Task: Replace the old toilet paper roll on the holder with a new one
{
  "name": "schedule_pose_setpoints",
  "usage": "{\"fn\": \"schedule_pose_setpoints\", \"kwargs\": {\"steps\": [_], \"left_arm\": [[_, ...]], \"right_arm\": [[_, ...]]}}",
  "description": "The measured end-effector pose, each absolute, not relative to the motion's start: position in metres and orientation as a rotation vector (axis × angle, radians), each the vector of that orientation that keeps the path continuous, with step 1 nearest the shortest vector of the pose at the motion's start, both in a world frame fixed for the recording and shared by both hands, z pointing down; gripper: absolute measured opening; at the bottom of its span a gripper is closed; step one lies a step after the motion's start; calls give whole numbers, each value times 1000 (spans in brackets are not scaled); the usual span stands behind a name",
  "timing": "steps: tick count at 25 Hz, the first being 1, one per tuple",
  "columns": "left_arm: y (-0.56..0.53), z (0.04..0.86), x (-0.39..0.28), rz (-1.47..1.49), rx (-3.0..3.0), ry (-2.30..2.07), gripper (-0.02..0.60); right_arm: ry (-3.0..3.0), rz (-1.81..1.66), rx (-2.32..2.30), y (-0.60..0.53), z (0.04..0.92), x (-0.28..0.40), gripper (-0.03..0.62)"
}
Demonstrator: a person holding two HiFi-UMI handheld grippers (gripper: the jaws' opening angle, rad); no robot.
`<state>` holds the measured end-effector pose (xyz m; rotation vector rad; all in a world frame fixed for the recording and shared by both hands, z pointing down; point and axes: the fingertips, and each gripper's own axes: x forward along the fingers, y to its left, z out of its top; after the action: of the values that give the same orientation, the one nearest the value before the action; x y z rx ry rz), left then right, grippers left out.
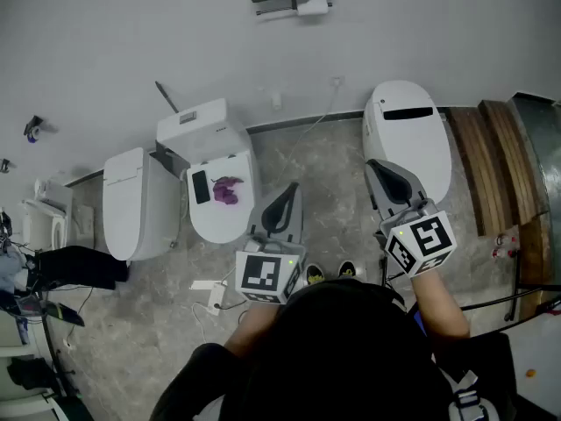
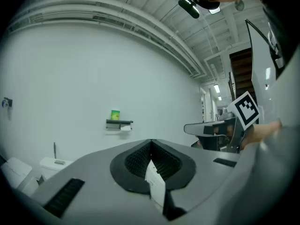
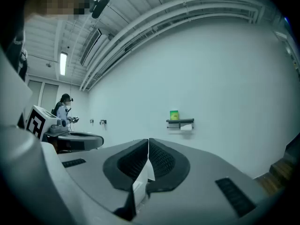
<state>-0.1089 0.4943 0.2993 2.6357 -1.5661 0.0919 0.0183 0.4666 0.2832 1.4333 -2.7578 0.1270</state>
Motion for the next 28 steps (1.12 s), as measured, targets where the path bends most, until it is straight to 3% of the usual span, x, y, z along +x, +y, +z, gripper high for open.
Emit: {"fn": "schedule_pose_setpoints", "kwargs": {"steps": [14, 22, 28], "left_arm": [[504, 298, -140, 134, 2660, -1602, 22], [499, 298, -153, 146, 2690, -1605, 21], [476, 304, -153, 144, 2676, -1604, 21]], "right_arm": [[-2749, 198, 1449, 473, 295, -5, 18], [-2727, -128, 1362, 478, 280, -16, 18], [-2961, 163, 1070, 469, 280, -34, 18]]}}
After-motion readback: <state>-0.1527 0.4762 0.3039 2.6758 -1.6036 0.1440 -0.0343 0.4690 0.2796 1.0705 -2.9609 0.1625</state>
